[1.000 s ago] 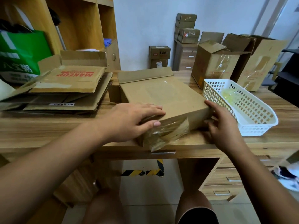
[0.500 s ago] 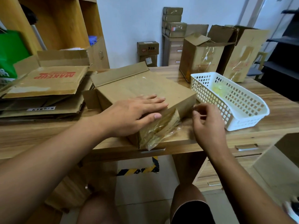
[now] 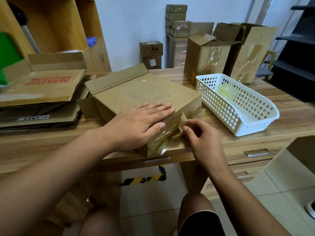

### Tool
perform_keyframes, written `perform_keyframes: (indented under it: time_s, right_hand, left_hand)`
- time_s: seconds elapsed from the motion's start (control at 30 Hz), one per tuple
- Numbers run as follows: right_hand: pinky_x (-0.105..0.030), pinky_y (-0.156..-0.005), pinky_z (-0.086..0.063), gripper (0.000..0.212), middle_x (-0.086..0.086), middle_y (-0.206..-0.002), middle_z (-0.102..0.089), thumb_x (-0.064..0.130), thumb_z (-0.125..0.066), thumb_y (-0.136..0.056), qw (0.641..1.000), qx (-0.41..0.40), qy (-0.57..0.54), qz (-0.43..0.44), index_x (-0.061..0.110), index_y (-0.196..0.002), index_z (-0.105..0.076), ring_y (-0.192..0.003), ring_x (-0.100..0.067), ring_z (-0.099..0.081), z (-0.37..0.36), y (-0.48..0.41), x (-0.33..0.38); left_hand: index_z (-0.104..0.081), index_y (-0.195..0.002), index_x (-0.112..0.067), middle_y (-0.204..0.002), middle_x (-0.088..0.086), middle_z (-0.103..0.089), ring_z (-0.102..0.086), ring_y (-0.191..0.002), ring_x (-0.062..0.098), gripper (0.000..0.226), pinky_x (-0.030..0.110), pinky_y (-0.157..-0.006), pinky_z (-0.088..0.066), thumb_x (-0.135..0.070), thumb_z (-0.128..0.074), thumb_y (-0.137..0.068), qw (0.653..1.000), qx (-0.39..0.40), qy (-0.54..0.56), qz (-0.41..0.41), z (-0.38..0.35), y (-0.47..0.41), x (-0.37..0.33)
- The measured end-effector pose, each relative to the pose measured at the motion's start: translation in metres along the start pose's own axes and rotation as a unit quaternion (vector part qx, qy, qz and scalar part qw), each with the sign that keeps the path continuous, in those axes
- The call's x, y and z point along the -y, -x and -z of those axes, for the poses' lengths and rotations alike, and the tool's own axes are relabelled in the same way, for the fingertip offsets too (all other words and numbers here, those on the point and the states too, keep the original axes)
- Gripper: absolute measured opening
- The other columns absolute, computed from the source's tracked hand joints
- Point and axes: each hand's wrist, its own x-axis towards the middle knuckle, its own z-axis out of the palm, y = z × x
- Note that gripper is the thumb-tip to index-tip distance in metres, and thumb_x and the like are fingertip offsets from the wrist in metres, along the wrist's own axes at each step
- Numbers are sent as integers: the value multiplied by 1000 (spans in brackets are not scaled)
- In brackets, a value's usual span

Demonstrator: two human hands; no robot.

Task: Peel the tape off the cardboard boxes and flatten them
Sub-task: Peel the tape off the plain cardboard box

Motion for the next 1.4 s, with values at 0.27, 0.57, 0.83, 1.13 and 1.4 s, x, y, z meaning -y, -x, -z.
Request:
perform_keyframes:
  time_s: [0.27,0.57,0.83,1.13,1.4]
  right_hand:
    - [-20,-80,-54,18,15,-90,-71,7,-66,-95,992,-47,84,82,18,-105,-76,-86,0,-66,-2,13,5]
    - [-23,-73,-50,11,5,-90,-65,5,-65,-93,980,-23,82,181,12,-100,-70,-83,-9,-63,-13,65,21]
    - [-28,-77,-51,3,4,-93,-59,14,-59,-90,990,-34,28,134,16,-90,-61,-88,-8,-59,4,54,21]
    - [-30,-111,-44,59,4,-146,-56,30,-60,-101,997,21,78,1,23,-155,-39,-129,-6,-55,19,18,17]
    - [-35,-97,-53,59,10,-122,-59,26,-81,-84,997,28,18,67,30,-134,-52,-113,-7,-59,-3,12,14]
  left_hand:
    - [-16,-156,-45,-161,-28,-10,-2,-148,-10,57,25,-123,-4,-47,-14,-99,1000,-19,5,6,-3,-2,-2]
    - [-19,-155,-46,-160,-29,-12,-4,-148,-10,65,27,-124,-7,-56,-5,-92,999,-35,14,11,-6,-3,-3]
    - [-23,-153,-46,-157,-31,-15,-7,-146,-12,56,19,-120,-5,-48,-19,-98,998,-40,37,15,-3,-2,-4]
    - [-26,-153,-47,-158,-31,-19,-8,-144,-15,55,2,-108,5,-47,-22,-98,998,-53,33,7,-3,-2,-2]
    - [-25,-152,-49,-156,-33,-16,-6,-141,-18,54,-1,-105,8,-48,-23,-98,998,-57,33,6,-4,-3,-1]
